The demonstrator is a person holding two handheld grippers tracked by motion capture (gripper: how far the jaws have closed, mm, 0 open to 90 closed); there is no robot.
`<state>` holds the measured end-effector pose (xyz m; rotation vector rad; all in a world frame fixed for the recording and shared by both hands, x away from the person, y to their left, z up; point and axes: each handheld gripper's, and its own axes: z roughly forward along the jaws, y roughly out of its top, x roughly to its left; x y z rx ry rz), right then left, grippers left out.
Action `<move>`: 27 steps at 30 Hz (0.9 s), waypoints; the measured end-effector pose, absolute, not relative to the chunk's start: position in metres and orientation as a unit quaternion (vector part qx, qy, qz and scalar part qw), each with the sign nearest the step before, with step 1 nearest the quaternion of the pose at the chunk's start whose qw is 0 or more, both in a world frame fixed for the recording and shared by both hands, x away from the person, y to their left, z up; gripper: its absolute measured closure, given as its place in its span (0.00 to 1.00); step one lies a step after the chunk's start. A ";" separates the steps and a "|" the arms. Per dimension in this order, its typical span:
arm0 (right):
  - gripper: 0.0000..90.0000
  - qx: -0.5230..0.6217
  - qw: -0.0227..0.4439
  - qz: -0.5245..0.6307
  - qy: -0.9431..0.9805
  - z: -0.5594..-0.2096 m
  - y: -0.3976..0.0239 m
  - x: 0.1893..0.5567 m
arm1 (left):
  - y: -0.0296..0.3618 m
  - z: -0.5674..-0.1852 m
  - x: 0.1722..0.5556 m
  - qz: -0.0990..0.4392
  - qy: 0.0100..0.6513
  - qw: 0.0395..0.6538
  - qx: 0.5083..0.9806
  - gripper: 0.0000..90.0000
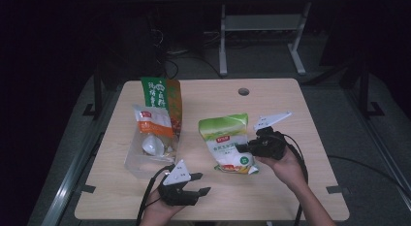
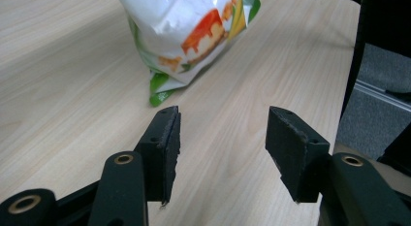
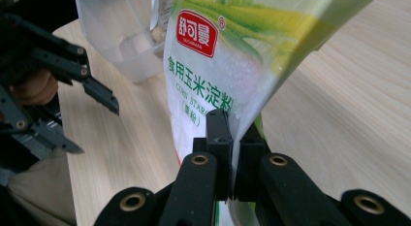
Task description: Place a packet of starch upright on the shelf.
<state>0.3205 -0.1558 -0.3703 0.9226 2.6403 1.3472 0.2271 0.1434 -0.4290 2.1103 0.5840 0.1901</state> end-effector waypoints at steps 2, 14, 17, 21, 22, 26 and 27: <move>0.97 0.300 0.013 0.437 0.848 -0.369 -0.156 0.321 | 0.143 -0.430 0.227 0.075 0.235 0.454 0.856 0.50; 0.98 0.286 0.017 0.445 0.848 -0.350 -0.144 0.325 | 0.140 -0.431 0.220 0.070 0.225 0.462 0.855 0.46; 0.98 0.281 0.014 0.447 0.849 -0.345 -0.137 0.326 | 0.138 -0.431 0.218 0.068 0.221 0.460 0.857 0.45; 0.98 0.273 0.014 0.456 0.847 -0.334 -0.128 0.329 | 0.136 -0.432 0.214 0.066 0.214 0.460 0.859 0.45; 0.98 0.270 0.013 0.459 0.846 -0.332 -0.125 0.330 | 0.135 -0.433 0.213 0.067 0.212 0.459 0.860 0.44; 0.98 0.256 0.011 0.467 0.846 -0.321 -0.112 0.332 | 0.132 -0.433 0.210 0.065 0.205 0.458 0.862 0.43; 0.98 0.252 0.009 0.468 0.847 -0.318 -0.107 0.333 | 0.132 -0.433 0.210 0.063 0.204 0.457 0.864 0.43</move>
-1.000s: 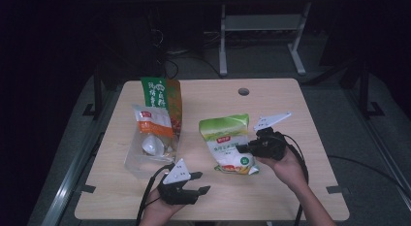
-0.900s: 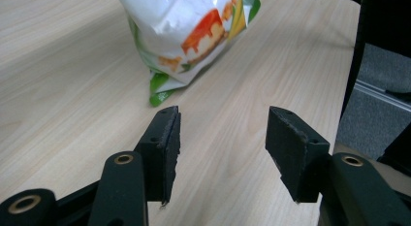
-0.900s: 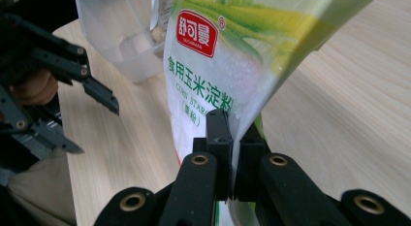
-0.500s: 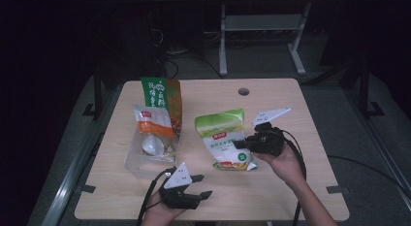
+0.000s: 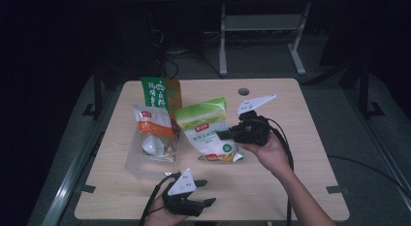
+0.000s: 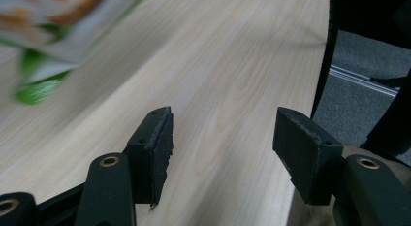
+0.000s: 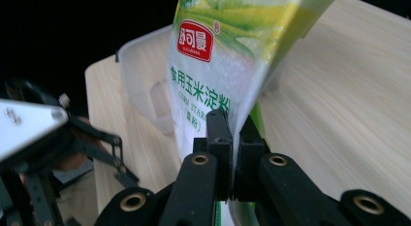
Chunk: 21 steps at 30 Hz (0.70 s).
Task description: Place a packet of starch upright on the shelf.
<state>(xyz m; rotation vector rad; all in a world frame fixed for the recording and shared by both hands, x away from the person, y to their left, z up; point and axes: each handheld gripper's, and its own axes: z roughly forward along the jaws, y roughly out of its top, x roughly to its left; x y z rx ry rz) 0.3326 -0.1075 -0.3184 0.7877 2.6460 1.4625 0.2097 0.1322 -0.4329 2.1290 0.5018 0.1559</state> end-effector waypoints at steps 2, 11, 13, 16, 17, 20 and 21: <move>0.98 0.245 0.007 0.469 0.848 -0.314 -0.098 0.333 | 0.132 -0.433 0.208 0.066 0.199 0.457 0.865 0.43; 0.98 0.204 -0.002 0.478 0.855 -0.293 -0.056 0.337 | 0.134 -0.431 0.206 0.069 0.191 0.459 0.865 0.43; 0.98 0.196 -0.007 0.481 0.855 -0.291 -0.044 0.338 | 0.135 -0.430 0.206 0.069 0.190 0.461 0.864 0.43; 0.98 0.188 -0.013 0.479 0.857 -0.289 -0.030 0.339 | 0.137 -0.428 0.205 0.070 0.197 0.463 0.861 0.42; 0.98 0.183 -0.014 0.478 0.859 -0.289 -0.024 0.340 | 0.137 -0.427 0.205 0.071 0.198 0.463 0.861 0.42; 0.98 0.179 -0.018 0.480 0.859 -0.290 -0.010 0.343 | 0.142 -0.428 0.203 0.071 0.200 0.457 0.864 0.42; 0.98 0.176 -0.019 0.481 0.859 -0.291 -0.005 0.344 | 0.143 -0.428 0.203 0.072 0.200 0.456 0.864 0.41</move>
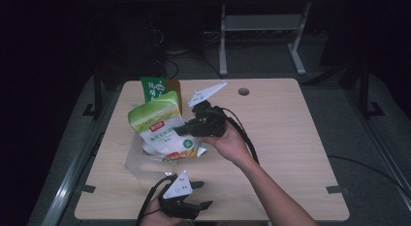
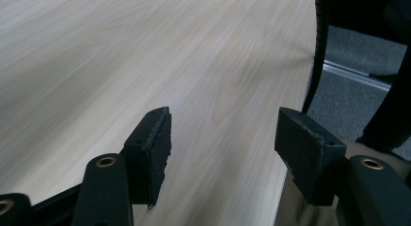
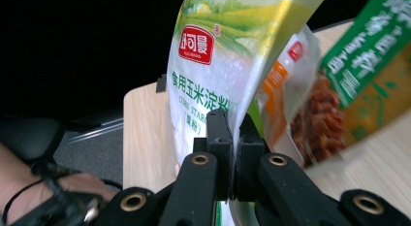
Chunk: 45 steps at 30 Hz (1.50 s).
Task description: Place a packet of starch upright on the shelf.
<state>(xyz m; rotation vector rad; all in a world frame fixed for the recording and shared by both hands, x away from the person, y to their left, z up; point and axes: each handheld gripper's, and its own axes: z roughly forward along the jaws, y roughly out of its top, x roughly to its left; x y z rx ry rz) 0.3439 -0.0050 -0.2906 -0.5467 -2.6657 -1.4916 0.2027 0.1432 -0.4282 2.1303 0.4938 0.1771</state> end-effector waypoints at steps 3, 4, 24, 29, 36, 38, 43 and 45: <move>0.98 -0.168 0.021 -0.476 -0.863 -0.294 0.013 0.347 | 0.147 -0.430 0.201 0.072 0.204 0.457 0.863 0.41; 0.98 -0.166 0.023 -0.474 -0.865 -0.295 0.022 0.349 | 0.147 -0.430 0.201 0.071 0.205 0.458 0.862 0.41; 0.98 -0.160 0.097 -0.457 -0.870 -0.341 0.102 0.361 | 0.151 -0.438 0.197 0.069 0.207 0.450 0.866 0.40; 0.97 -0.170 0.110 -0.464 -0.863 -0.356 0.101 0.364 | 0.151 -0.439 0.198 0.069 0.206 0.449 0.867 0.40; 0.95 -0.155 0.088 -0.443 -0.878 -0.367 0.094 0.358 | 0.149 -0.440 0.198 0.068 0.205 0.449 0.867 0.40; 0.94 -0.157 0.094 -0.447 -0.876 -0.369 0.090 0.358 | 0.149 -0.440 0.197 0.066 0.209 0.448 0.867 0.40; 0.96 -0.143 0.083 -0.439 -0.883 -0.371 0.085 0.352 | 0.149 -0.440 0.197 0.067 0.206 0.448 0.867 0.40; 0.97 -0.143 0.082 -0.436 -0.885 -0.373 0.082 0.352 | 0.149 -0.439 0.196 0.065 0.210 0.449 0.866 0.40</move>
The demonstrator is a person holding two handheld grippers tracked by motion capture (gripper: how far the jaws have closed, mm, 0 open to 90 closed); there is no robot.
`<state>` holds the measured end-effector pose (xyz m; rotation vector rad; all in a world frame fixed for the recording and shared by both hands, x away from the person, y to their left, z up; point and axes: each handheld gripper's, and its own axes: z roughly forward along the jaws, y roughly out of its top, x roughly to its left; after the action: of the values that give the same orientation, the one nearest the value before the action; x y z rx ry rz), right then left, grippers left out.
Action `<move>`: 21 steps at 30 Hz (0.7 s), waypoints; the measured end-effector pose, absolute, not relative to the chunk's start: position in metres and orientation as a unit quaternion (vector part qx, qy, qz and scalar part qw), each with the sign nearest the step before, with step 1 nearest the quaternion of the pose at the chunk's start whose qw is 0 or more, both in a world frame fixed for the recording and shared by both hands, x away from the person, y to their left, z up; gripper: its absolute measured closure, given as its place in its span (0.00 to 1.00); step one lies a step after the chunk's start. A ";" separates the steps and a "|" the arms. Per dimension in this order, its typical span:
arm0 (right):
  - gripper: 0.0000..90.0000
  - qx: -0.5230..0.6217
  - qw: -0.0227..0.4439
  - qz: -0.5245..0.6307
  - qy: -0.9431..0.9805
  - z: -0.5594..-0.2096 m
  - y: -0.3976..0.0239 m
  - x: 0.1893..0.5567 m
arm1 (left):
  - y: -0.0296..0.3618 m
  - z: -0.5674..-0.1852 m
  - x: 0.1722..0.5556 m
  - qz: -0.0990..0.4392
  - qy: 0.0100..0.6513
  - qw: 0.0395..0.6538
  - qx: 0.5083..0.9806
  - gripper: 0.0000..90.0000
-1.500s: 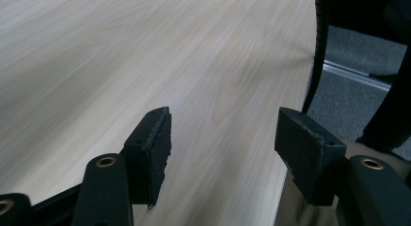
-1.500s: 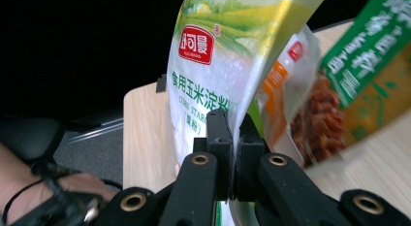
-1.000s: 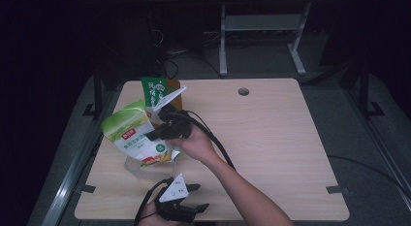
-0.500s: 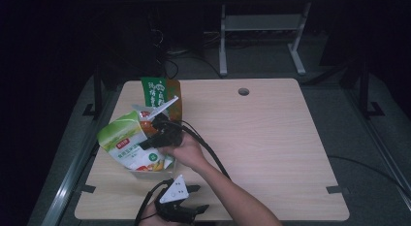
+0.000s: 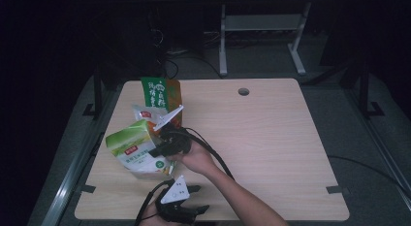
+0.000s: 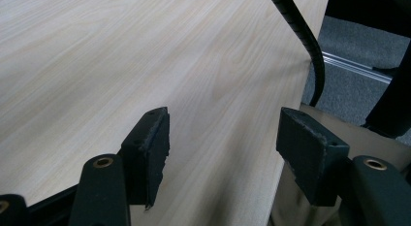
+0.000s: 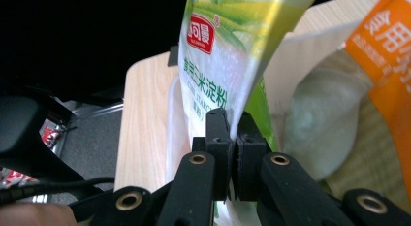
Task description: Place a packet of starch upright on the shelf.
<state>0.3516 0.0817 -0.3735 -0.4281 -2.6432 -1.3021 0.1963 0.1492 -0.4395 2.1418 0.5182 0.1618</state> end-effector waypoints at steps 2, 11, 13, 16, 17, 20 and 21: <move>0.97 -0.145 0.086 -0.436 -0.884 -0.377 0.078 0.352 | 0.150 -0.439 0.197 0.068 0.206 0.449 0.867 0.40; 0.97 -0.150 0.092 -0.417 -0.891 -0.393 0.062 0.354 | 0.148 -0.439 0.198 0.067 0.203 0.449 0.867 0.40; 0.97 -0.145 0.085 -0.416 -0.894 -0.392 0.062 0.353 | 0.148 -0.439 0.198 0.067 0.203 0.449 0.868 0.40; 0.98 -0.138 0.069 -0.409 -0.899 -0.390 0.062 0.354 | 0.148 -0.439 0.197 0.067 0.204 0.450 0.867 0.40; 0.98 -0.138 0.064 -0.406 -0.901 -0.389 0.061 0.354 | 0.148 -0.439 0.197 0.067 0.203 0.451 0.866 0.40; 0.98 -0.141 0.053 -0.400 -0.904 -0.388 0.055 0.357 | 0.148 -0.439 0.198 0.066 0.205 0.451 0.866 0.40; 0.97 -0.138 0.050 -0.400 -0.905 -0.389 0.053 0.359 | 0.148 -0.439 0.198 0.066 0.204 0.452 0.866 0.40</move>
<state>0.3586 0.0526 -0.3887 -0.4211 -2.7549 -1.2192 0.1978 0.1478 -0.4390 2.1396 0.5051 0.1637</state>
